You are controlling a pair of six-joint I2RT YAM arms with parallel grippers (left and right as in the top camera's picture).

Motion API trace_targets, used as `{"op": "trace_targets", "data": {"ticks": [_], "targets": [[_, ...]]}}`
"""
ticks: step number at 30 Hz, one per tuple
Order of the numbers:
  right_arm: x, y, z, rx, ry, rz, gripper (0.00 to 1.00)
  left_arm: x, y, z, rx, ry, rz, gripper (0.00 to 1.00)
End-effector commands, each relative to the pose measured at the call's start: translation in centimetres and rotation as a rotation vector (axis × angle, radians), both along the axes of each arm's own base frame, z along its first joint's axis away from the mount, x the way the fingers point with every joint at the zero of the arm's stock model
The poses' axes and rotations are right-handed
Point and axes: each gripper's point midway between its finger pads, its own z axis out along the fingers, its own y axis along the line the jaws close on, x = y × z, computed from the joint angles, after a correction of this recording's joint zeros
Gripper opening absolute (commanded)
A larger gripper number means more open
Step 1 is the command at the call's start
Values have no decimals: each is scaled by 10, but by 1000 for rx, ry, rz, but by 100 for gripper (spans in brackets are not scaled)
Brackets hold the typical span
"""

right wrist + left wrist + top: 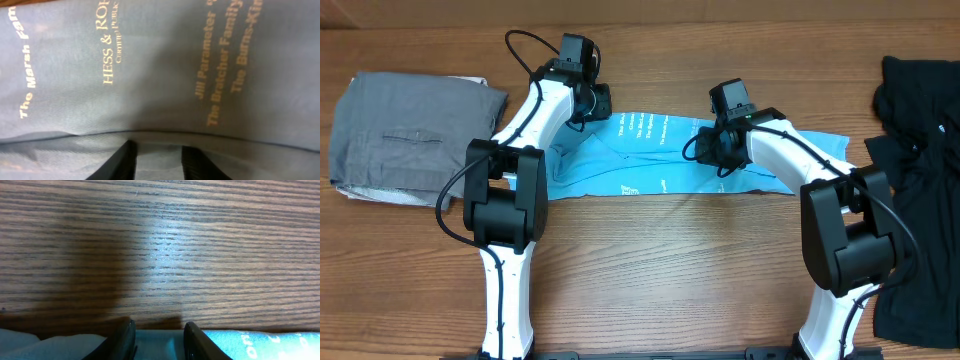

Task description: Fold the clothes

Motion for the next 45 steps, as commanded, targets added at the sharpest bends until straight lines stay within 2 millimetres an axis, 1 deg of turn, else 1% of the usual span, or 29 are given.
{"op": "trace_targets", "data": {"ticks": [1, 5, 11, 15, 21, 26, 33, 38, 42, 45], "targets": [[-1, 7, 6, -17, -26, 23, 44, -1, 4, -3, 30, 7, -8, 36], [-3, 9, 6, -36, -28, 33, 50, -2, 4, -3, 31, 9, -9, 36], [-1, 2, 6, -103, -47, 36, 50, -2, 4, -4, 31, 11, -9, 36], [5, 4, 14, -103, -65, 52, 50, -2, 5, -4, 31, 11, -8, 38], [11, 8, 33, -112, -71, 88, 51, -2, 4, -4, 31, 10, -9, 38], [3, 14, 33, -125, -52, 136, 51, -2, 4, -3, 31, 9, -9, 38], [-4, 28, 32, -163, -69, 304, 51, -2, 4, -3, 31, 10, -9, 38], [-14, 49, 32, -226, -106, 549, 53, -1, 6, -4, 38, 8, -5, 39], [-15, 49, 32, -341, -134, 621, 55, -2, 9, -4, 55, 8, 1, 40], [-17, 48, 30, -386, -140, 650, 55, -2, 9, -4, 55, 11, 2, 40]]}}
